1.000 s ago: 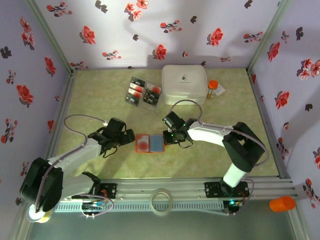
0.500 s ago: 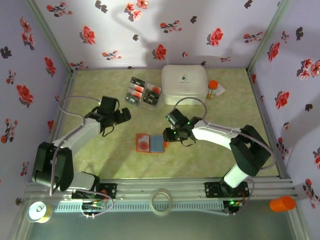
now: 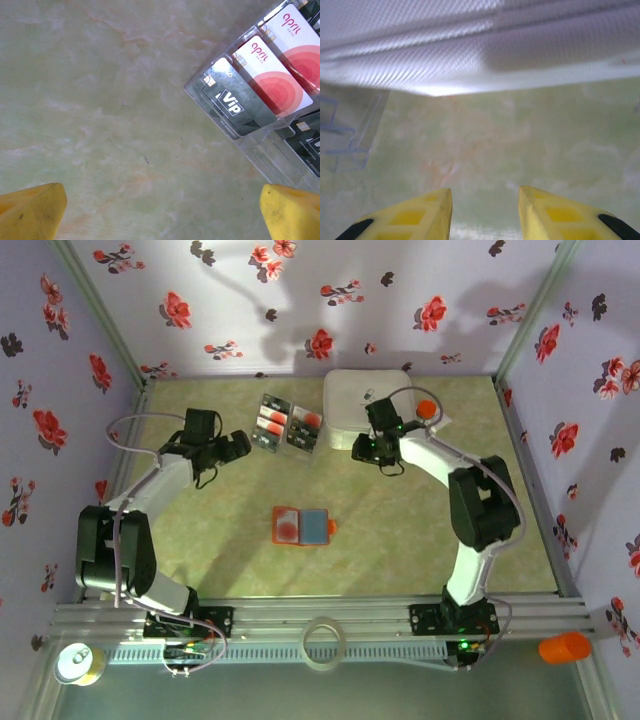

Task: Put the credit cards into the card holder
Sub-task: Move the distractor to the top-center of the table.

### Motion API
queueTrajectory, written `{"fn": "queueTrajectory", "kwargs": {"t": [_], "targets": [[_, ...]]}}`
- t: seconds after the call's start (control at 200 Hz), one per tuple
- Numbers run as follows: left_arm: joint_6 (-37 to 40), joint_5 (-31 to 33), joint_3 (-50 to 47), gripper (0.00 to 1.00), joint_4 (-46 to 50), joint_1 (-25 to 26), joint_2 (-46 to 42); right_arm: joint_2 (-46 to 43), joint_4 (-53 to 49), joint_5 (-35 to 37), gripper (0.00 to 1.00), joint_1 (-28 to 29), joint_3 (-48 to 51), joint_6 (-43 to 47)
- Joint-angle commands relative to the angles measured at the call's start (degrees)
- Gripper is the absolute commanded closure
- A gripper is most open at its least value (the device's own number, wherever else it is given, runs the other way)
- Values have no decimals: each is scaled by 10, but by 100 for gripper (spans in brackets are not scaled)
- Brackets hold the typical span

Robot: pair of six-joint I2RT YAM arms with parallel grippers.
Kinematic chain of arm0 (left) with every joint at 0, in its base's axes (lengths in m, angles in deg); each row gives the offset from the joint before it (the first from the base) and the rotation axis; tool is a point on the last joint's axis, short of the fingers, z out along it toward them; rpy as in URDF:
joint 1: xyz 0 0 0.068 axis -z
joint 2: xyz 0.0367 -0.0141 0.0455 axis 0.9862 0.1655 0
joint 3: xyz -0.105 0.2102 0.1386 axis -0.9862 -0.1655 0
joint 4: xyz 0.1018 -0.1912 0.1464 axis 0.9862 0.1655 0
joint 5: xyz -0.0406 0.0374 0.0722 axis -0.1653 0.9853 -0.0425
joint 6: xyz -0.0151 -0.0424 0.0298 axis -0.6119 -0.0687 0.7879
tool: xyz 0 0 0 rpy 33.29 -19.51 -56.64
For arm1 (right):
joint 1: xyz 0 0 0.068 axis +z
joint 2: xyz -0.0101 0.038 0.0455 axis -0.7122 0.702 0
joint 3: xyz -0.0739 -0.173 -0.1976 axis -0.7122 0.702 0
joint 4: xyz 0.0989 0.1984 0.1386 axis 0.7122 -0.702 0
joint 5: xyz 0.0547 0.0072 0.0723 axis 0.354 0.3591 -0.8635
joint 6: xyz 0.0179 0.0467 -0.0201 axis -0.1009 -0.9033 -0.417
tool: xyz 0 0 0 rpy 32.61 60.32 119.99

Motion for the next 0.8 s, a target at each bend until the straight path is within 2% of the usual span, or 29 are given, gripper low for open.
{"fn": "queueTrajectory", "kwargs": {"t": [0.0,0.445,0.795], "targets": [[14,-16,21,0,1,-8,9,38,-28,-4,60,-5,-48,15],[10,-25,20,0,-2,-15,13,140,-49,12,61,-43,-173,12],[4,-27,21,0,0,-16,12,188,-54,-11,61,-61,-233,12]]}}
